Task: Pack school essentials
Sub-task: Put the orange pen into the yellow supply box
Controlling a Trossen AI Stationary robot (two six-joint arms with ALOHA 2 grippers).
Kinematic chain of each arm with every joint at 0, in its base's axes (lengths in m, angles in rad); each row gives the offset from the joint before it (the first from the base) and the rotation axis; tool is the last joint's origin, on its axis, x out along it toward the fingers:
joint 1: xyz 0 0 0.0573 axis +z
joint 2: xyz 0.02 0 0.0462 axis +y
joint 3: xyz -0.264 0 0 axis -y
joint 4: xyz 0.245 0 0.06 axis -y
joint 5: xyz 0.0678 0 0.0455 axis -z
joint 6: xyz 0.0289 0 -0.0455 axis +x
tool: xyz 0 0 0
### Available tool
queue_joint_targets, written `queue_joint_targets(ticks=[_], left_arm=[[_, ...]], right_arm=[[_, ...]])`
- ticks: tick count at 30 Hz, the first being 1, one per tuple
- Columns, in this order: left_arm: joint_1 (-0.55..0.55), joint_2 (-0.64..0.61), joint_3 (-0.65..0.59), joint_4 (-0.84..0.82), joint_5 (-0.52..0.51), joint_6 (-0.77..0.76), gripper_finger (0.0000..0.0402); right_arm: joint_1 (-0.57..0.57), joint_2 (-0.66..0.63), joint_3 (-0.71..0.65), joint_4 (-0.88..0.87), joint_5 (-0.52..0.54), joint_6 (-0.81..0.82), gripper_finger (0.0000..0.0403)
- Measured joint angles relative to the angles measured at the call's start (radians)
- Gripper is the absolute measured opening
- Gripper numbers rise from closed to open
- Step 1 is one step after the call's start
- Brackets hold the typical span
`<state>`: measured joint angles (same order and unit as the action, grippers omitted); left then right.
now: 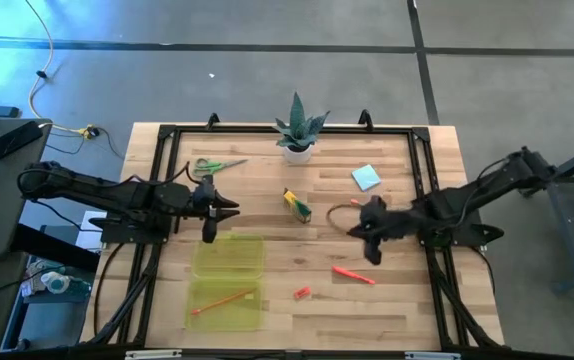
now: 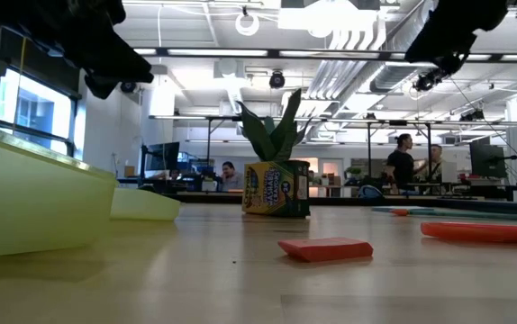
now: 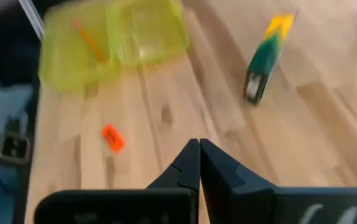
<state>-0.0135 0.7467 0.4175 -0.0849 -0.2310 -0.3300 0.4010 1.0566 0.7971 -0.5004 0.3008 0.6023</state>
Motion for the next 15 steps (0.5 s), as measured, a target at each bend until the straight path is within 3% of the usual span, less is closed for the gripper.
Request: queue_joint_targets(ticks=[8,15], left_arm=[[0.0,0.028,0.0,0.001,-0.005,0.008,0.0085],[0.0,0.029,0.0,0.036,-0.008,0.025,0.0085]], right_arm=[[0.105,0.285,0.245,-0.331,0.022,0.103,0.0],[0.14,0.479,0.345,-0.406,-0.07,0.152,0.0003]])
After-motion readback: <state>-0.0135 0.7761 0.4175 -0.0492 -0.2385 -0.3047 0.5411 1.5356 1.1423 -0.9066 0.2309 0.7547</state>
